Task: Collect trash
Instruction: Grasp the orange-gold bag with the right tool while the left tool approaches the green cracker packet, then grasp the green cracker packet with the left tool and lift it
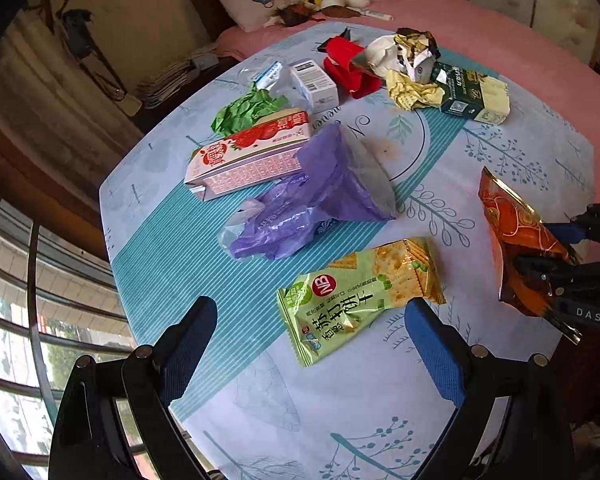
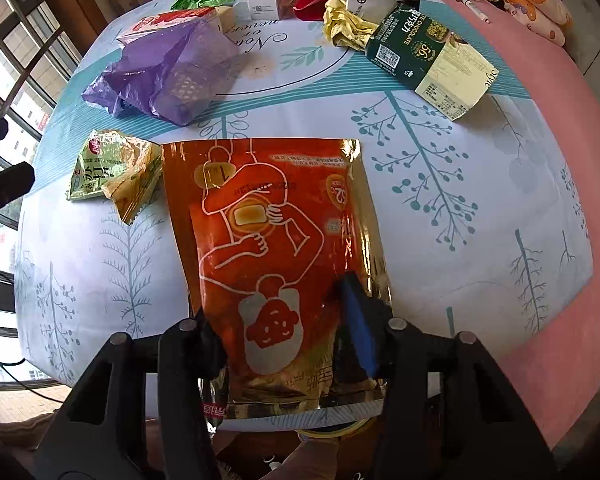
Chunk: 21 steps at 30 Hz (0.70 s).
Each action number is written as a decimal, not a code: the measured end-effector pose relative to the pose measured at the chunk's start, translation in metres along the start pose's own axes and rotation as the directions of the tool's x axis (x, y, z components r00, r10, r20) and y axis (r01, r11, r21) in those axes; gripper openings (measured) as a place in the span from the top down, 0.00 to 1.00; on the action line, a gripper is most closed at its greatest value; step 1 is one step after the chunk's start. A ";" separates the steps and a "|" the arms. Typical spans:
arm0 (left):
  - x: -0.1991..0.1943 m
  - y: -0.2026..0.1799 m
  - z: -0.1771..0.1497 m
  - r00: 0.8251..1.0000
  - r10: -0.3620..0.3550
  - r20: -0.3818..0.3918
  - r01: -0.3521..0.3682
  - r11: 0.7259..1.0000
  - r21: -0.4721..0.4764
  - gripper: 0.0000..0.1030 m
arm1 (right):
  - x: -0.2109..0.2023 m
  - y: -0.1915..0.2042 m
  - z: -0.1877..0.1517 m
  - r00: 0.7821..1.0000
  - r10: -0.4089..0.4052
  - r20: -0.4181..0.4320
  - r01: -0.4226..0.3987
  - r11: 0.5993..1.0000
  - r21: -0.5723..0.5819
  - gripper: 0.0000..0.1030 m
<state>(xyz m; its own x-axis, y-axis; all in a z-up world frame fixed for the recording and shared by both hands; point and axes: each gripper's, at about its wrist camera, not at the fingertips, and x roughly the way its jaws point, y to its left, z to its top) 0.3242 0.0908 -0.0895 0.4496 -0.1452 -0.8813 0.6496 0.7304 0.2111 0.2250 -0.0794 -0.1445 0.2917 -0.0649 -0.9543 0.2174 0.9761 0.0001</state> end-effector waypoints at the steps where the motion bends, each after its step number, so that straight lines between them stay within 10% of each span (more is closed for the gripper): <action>1: 0.006 -0.003 0.004 1.000 -0.002 -0.008 0.002 0.999 0.036 0.07 | 0.000 -0.002 0.001 1.000 0.005 0.002 -0.005 1.000 0.011 0.64; 8: 0.045 -0.006 0.017 0.992 -0.073 -0.105 0.085 0.989 0.118 0.07 | 0.003 -0.035 0.007 0.996 0.087 0.011 -0.088 0.981 0.171 0.93; 21: 0.064 -0.033 0.012 0.962 -0.171 -0.213 0.212 0.959 0.187 0.07 | -0.021 -0.058 -0.006 0.984 0.176 0.028 -0.174 0.915 0.365 0.96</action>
<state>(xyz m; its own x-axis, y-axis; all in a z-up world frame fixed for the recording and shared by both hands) 0.3388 0.0493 -0.1479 0.1908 -0.1224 -0.9740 0.8330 0.5451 0.0947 0.2006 -0.1338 -0.1262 0.3518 0.1020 -0.9305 0.4879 0.8283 0.2752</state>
